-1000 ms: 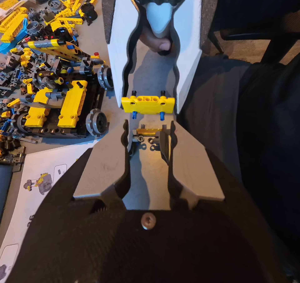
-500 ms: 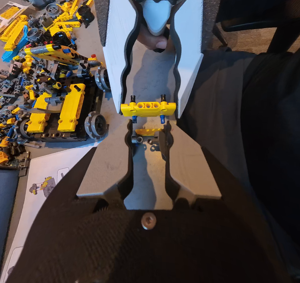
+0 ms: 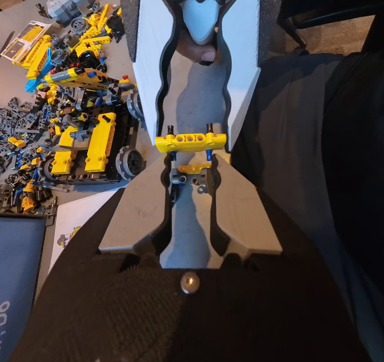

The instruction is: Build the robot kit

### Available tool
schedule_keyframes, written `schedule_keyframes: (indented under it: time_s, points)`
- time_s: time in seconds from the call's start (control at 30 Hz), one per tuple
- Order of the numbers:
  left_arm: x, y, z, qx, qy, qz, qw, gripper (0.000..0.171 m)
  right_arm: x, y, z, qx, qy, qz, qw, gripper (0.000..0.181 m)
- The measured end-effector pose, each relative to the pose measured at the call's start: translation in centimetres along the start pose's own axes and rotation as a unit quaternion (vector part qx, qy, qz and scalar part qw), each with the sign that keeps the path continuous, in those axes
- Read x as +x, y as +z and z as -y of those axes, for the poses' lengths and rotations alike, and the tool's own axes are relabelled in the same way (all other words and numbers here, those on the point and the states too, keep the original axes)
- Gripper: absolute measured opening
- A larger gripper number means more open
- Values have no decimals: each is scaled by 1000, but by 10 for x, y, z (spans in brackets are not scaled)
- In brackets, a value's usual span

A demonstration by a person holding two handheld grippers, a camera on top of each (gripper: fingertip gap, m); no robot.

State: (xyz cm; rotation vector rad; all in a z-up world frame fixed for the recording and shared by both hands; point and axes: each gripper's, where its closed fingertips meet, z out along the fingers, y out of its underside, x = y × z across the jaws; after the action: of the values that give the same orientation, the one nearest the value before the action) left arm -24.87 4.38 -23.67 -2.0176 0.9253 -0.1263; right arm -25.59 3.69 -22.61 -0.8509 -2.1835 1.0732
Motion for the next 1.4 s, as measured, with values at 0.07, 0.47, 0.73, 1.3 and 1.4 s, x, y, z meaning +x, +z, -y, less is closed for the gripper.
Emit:
schedule_keyframes:
  time_s: [0.07,0.47,0.73,1.3,1.4]
  points:
    - [0,-1,0,10,-8,-7,1000,36,0,-1,-2,1,6,3,1000,58]
    - [8,0,-2,9,-1,-34,999,37,-7,3,-5,7,7,16,1000,59]
    - [9,0,1,22,4,-35,999,37,-8,2,-1,23,14,12,1000,59]
    - [4,11,-33,-82,-89,-86,989,57,-4,-11,-24,-12,108,3,994,59]
    - [6,13,-31,-82,-71,-104,989,56,-6,-25,-14,42,151,-11,988,59]
